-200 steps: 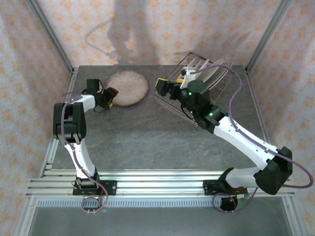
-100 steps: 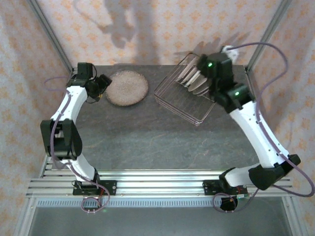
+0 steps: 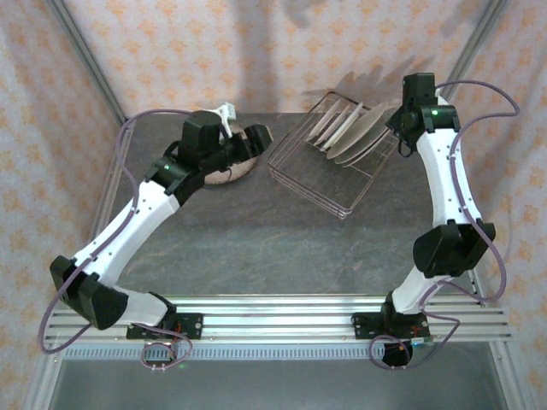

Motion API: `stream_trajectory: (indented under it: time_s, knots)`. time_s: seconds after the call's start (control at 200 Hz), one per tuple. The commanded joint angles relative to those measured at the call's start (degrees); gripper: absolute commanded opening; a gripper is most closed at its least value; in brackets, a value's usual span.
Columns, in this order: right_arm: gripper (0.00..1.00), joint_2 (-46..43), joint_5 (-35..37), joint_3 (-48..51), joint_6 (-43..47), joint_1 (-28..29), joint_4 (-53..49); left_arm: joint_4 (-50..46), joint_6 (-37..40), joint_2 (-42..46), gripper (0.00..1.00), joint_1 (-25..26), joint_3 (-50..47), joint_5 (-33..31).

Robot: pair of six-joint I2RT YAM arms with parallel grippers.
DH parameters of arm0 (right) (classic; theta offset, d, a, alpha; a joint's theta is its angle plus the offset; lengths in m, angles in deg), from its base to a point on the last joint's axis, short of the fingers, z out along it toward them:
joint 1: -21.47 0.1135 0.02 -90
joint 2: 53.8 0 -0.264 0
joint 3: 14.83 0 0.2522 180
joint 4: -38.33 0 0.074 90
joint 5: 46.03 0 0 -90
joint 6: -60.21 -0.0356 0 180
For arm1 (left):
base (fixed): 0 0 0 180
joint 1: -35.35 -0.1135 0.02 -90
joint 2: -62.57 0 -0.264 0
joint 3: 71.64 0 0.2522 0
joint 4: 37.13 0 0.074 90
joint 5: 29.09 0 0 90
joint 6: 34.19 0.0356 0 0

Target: Unload the plates from the dish rack

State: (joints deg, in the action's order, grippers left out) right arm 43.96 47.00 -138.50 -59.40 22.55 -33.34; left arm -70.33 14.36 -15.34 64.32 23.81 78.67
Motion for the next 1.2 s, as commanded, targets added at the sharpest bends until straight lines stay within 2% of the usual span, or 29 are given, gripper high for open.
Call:
stream_trajectory:
  time_s: [0.0, 0.21, 0.355, 0.601, 0.681, 1.191]
  knots:
    - [0.56, 1.47, -2.6, -3.7, -0.47, -0.88, -2.48, 11.65, 2.69, 4.41, 0.77, 3.32, -2.96, -3.17]
    - [0.5, 5.62, -5.61, -7.77, 0.96, -1.61, -3.47, 15.04, 2.08, 6.72, 0.82, 5.16, -3.97, -4.01]
    - [0.48, 8.73, -6.28, -11.33, 1.38, -1.93, -5.2, 14.75, 2.73, 6.22, 0.82, 5.31, -2.38, -3.0]
    - [0.41, 12.17, -6.1, -14.89, 1.49, -2.3, -7.39, 14.49, 2.96, 5.89, 0.82, 5.7, -1.89, -3.83]
    - [0.36, 12.96, -6.76, -15.28, 1.39, -2.74, -7.24, 14.61, 2.96, 5.77, 0.82, 5.66, -1.71, -3.58]
    - [0.29, 16.54, -7.63, -17.71, 2.03, -3.28, -7.17, 14.08, 2.61, 5.48, 0.83, 5.72, -1.09, -3.38]
